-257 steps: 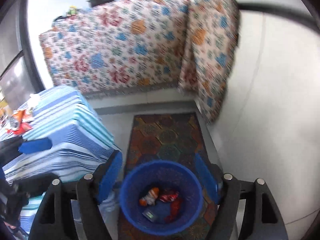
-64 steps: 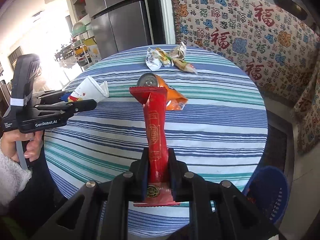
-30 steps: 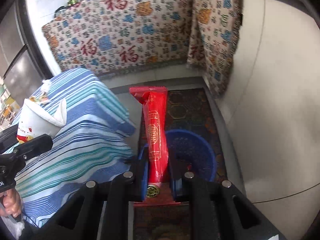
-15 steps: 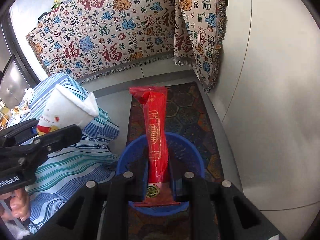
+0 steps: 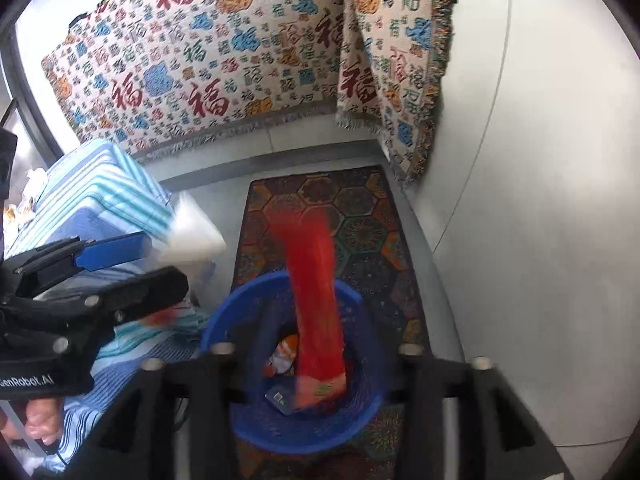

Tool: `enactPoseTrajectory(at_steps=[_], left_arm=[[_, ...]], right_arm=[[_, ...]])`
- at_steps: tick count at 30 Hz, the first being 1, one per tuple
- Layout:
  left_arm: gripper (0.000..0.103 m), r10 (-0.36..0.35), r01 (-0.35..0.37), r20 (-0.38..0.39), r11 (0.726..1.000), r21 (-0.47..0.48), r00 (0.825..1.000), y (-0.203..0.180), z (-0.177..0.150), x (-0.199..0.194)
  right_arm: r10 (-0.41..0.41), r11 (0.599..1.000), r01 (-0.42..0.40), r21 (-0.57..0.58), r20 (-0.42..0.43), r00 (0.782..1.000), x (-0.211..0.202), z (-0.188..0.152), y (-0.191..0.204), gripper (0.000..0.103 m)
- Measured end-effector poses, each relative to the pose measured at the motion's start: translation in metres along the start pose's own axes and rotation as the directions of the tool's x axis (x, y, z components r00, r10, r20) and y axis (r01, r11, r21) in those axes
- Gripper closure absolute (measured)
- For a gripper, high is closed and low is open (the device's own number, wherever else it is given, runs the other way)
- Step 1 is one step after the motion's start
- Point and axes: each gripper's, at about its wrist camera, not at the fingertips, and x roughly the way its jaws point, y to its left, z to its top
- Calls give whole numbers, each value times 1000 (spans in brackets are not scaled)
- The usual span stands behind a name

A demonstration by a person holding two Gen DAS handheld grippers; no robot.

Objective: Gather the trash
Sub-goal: 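Carry the paper cup and red wrapper to the wastebasket and release both, then move both open tools back over the table toward the orange can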

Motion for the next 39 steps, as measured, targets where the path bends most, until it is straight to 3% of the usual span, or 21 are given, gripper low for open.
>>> enactPoseTrajectory(at_steps=[9,16,20,28,33,39], left_arm=[[29,3,-2,19,1000,-19,1000,5,2,-8],[28,25,-24,57,1000,-18,998,9,-22,-65],[25,47,-47,78,999,-5,996,16,-56,-115],[22,134,-134,66,991,-11,989,59,-133,-202],[17,242,-236,69,969,-78,968,107,-180,-245],[17,325,-311,24,922,-232,945,178,-215,-268]], right_arm=[[-17,1000,17,-14,58,998,-19,5,-1,45],[-25,996,36,-82,127,992,-46,9,32,45],[19,989,6,-147,165,986,-63,8,72,45],[200,951,-144,-275,188,962,-92,-13,189,40],[306,900,-244,-360,125,944,-87,-34,268,40],[294,852,-260,-454,4,956,-60,-61,322,40]])
